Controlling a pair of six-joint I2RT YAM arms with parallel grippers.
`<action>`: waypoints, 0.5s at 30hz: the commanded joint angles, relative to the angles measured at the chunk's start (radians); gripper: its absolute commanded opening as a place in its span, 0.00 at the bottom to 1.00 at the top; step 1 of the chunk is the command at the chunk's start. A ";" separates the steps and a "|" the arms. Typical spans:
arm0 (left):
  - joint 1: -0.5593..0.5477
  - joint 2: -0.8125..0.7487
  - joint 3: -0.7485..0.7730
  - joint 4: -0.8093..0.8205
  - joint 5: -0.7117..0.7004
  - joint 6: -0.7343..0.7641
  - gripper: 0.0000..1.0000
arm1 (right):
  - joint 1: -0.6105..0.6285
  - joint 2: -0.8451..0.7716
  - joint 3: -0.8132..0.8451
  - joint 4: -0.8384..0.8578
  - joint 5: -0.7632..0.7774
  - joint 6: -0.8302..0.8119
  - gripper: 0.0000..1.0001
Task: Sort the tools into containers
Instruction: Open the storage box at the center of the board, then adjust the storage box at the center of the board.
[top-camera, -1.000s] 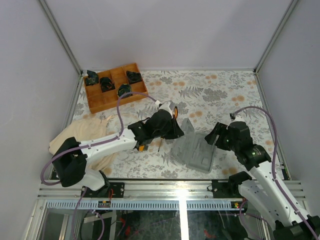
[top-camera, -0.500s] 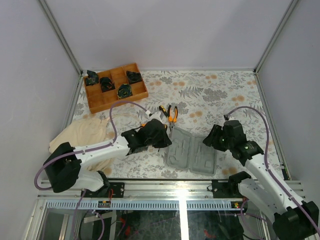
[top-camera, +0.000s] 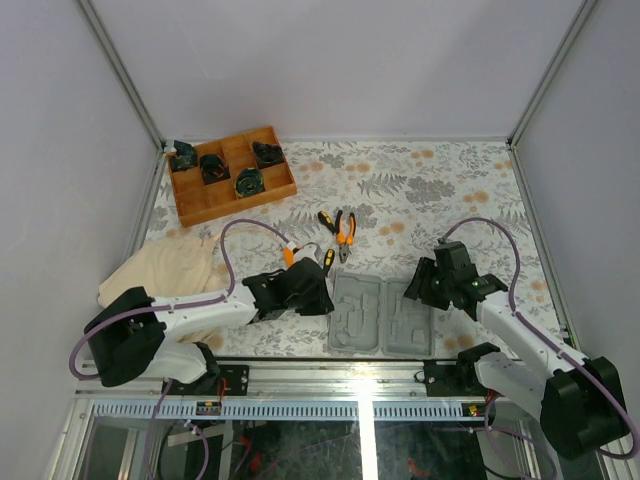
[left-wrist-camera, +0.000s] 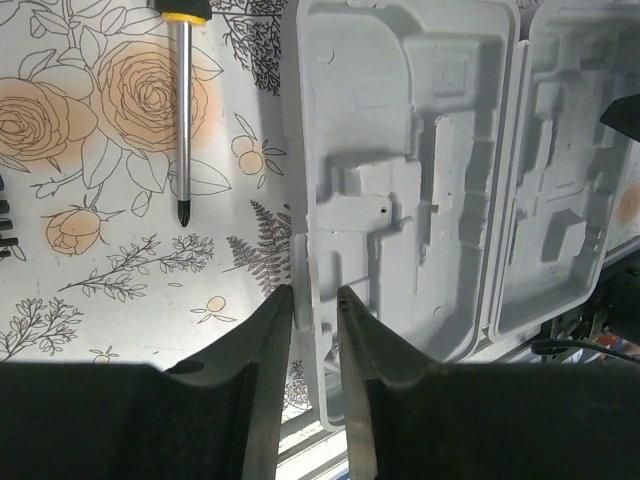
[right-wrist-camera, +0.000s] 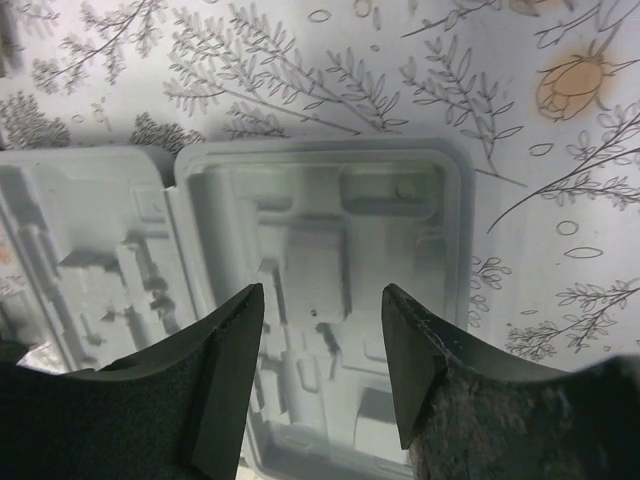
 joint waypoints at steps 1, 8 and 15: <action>-0.005 -0.009 -0.004 0.016 -0.033 0.006 0.27 | 0.000 0.039 0.010 0.045 0.063 -0.026 0.58; 0.012 -0.043 0.040 -0.053 -0.091 0.060 0.35 | 0.000 0.133 0.031 0.096 0.099 -0.047 0.58; 0.086 -0.113 0.070 -0.080 -0.083 0.124 0.37 | 0.000 0.242 0.082 0.146 0.168 -0.078 0.58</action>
